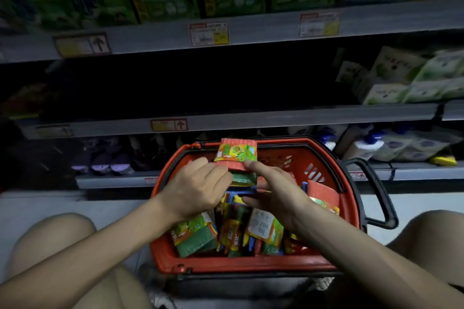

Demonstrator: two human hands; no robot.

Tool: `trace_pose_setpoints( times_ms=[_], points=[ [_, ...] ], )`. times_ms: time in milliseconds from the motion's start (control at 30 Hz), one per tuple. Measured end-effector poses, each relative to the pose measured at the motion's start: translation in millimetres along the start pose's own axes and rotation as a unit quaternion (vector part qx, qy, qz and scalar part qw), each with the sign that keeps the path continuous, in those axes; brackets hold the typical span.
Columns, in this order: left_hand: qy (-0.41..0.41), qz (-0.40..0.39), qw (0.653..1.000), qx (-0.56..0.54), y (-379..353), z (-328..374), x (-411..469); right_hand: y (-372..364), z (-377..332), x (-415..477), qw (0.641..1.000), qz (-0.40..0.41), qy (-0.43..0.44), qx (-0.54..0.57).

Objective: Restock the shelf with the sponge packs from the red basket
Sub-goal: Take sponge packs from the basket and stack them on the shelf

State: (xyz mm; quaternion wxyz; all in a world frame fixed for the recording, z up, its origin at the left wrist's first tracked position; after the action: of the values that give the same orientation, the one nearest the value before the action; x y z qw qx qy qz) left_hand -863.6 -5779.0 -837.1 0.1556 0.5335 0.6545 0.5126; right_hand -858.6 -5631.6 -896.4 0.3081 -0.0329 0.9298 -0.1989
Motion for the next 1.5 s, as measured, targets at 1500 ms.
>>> trace_pose_setpoints(
  times_ms=[1500],
  points=[
    [0.497,-0.007,0.304,-0.813,-25,8,-61,102,-51,-14,0.653,-0.029,-0.129,-0.746]
  ],
)
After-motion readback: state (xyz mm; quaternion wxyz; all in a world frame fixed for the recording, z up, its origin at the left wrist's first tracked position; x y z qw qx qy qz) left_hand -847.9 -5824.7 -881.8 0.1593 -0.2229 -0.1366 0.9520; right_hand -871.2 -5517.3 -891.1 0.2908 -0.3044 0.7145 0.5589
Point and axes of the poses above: each hand's wrist, its own x-axis towards the middle knuckle, its own y-axis out of the back of the hand, z = x × y, the point moved 6 cm from there along x, towards the middle knuckle, and after that the axes turned 11 degrees about -z, right-handed, at the moved point
